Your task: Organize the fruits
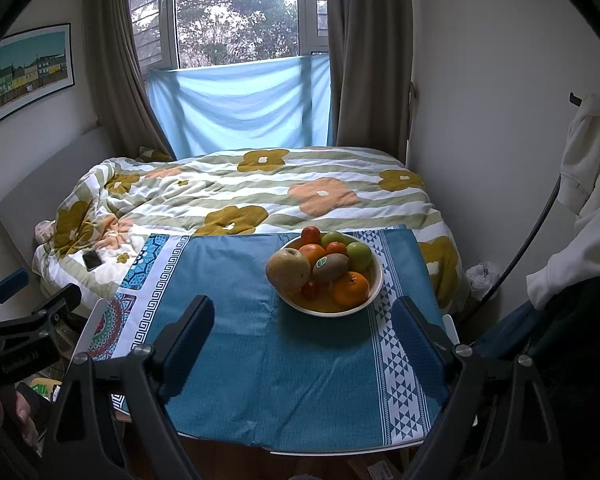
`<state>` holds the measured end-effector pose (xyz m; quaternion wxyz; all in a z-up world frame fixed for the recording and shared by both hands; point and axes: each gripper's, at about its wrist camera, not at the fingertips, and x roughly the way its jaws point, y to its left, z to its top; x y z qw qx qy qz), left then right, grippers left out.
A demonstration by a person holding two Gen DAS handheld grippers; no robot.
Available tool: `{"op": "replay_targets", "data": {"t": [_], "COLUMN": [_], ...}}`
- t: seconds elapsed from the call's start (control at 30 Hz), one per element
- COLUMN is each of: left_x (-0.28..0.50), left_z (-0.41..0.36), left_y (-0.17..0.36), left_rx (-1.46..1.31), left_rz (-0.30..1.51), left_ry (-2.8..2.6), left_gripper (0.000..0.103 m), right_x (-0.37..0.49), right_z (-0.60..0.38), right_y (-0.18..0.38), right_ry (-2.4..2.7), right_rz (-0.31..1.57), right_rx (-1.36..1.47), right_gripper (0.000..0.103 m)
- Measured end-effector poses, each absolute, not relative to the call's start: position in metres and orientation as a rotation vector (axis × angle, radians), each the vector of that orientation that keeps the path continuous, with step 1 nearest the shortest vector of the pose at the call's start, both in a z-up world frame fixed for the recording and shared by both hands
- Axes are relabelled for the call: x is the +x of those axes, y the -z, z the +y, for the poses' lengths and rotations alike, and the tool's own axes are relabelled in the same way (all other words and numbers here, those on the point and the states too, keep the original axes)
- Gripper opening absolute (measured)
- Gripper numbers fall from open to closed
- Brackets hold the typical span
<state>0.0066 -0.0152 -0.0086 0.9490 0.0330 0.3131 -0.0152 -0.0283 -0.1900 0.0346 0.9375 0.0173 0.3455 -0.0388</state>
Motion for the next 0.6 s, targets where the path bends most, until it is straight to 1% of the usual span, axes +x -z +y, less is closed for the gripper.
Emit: {"op": "replay_targets", "data": {"t": [0.6], "left_x": [0.0048], "left_z": [-0.0176], "left_y": [0.0079], "left_rx": [0.06], "left_rz": [0.622], "left_ry": [0.01], "left_gripper": [0.103], "right_x": [-0.0279], "right_z": [-0.1905], "right_y": [-0.0348], "right_ry": [0.077], "right_rz": [0.707], "right_rx": [0.036], "right_gripper": [0.088]}}
